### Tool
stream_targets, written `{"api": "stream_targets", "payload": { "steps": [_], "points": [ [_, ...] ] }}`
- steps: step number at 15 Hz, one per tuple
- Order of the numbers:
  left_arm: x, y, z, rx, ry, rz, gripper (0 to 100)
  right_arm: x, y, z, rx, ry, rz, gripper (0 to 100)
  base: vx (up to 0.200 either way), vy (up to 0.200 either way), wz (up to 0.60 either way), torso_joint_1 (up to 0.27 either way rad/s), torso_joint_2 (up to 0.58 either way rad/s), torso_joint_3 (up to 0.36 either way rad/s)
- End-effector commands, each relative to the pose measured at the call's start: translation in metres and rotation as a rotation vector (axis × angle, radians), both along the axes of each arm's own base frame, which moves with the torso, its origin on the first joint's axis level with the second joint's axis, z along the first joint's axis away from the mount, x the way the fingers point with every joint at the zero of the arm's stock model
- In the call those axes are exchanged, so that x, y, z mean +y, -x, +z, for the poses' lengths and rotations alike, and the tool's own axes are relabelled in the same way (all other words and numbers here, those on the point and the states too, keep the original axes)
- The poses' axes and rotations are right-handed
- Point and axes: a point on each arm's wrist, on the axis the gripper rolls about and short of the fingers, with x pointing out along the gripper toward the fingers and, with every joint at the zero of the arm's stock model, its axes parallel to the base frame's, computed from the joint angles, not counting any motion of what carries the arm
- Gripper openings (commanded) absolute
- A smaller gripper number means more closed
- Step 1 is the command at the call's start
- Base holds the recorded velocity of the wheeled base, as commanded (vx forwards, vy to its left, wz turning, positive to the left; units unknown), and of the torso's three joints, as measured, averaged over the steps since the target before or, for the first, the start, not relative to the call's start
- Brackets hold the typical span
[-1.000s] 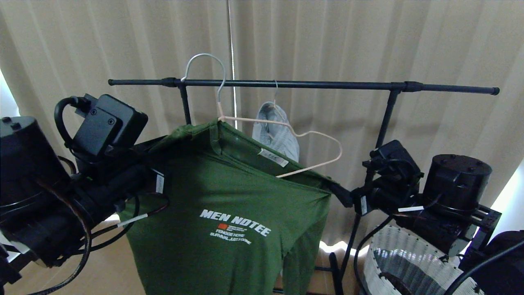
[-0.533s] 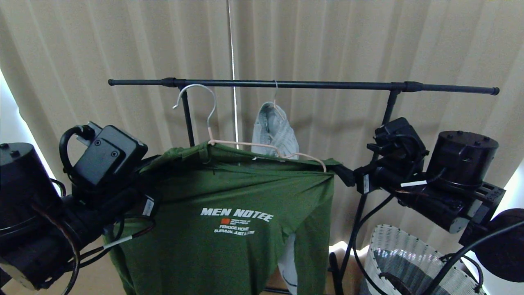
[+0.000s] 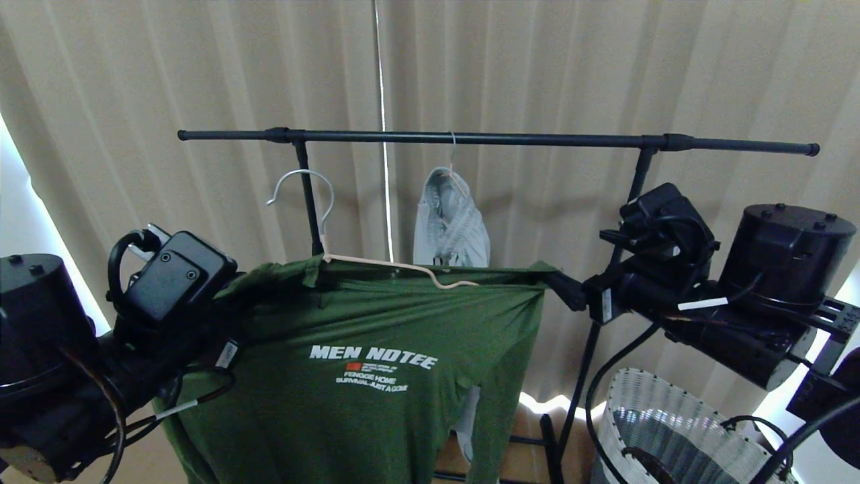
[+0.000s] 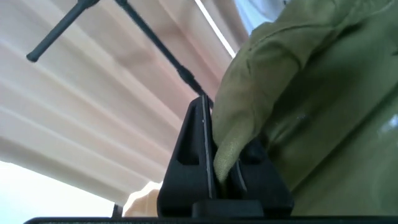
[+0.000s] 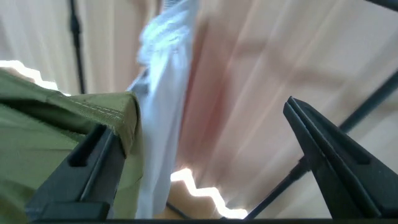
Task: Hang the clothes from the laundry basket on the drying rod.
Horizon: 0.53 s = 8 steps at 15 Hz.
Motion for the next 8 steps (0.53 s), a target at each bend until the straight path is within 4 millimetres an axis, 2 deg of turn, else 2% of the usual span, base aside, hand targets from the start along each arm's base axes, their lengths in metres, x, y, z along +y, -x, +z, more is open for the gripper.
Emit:
{"api": "stream_targets", "payload": {
  "steps": [1, 4, 8],
  "points": [
    [-0.001, -0.004, -0.001, 0.005, 0.000, 0.008, 0, 0.005, 0.016, 0.007, -0.031, 0.025, 0.055, 100, 0.000, 0.000, 0.00, 0.000, 0.00, 0.000],
    [-0.002, -0.007, -0.001, 0.005, -0.004, 0.050, 0, 0.022, 0.023, 0.018, -0.079, 0.045, 0.153, 100, 0.000, 0.000, 0.00, 0.000, 0.00, 0.000],
    [-0.006, -0.013, 0.001, 0.007, 0.038, 0.051, 0, 0.033, 0.032, 0.014, -0.066, 0.094, 0.224, 100, 0.000, 0.000, 0.00, 0.000, 0.00, 0.000]
  ]
}}
